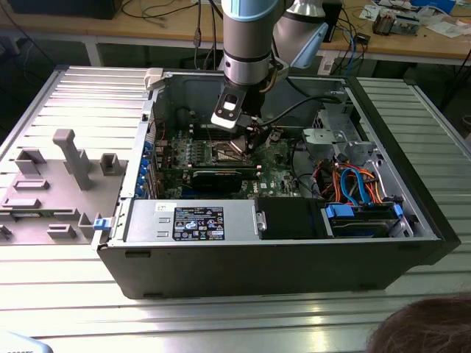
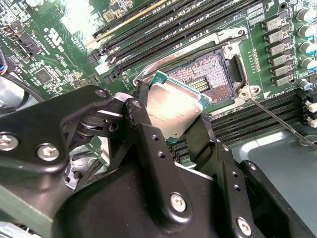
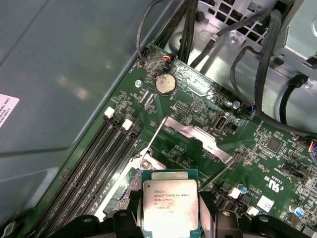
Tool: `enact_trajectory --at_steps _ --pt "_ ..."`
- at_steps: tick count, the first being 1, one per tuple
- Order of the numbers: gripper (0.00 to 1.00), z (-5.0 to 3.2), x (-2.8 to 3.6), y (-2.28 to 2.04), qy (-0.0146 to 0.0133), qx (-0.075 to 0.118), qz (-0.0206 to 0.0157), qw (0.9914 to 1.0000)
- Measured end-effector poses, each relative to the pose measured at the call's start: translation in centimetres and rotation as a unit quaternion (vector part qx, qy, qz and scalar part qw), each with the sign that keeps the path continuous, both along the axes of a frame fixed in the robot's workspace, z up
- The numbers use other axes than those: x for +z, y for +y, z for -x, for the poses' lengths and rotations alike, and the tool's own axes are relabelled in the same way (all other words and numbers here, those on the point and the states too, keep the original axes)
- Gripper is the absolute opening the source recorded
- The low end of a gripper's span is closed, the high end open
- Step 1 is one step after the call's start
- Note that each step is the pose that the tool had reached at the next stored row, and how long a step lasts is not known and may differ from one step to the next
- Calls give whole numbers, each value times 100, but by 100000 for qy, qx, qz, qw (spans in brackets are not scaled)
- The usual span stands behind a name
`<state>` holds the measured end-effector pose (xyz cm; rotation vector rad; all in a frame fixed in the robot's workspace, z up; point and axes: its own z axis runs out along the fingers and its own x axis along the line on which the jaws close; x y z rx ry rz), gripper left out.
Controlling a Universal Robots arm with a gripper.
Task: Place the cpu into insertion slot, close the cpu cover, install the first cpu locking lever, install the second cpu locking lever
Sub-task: 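Place the cpu into insertion slot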
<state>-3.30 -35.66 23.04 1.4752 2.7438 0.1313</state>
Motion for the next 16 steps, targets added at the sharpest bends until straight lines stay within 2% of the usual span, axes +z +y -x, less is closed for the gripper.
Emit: enact_trajectory --at_steps 16 --pt "55 0 0 0 2 -1128 0 99994"
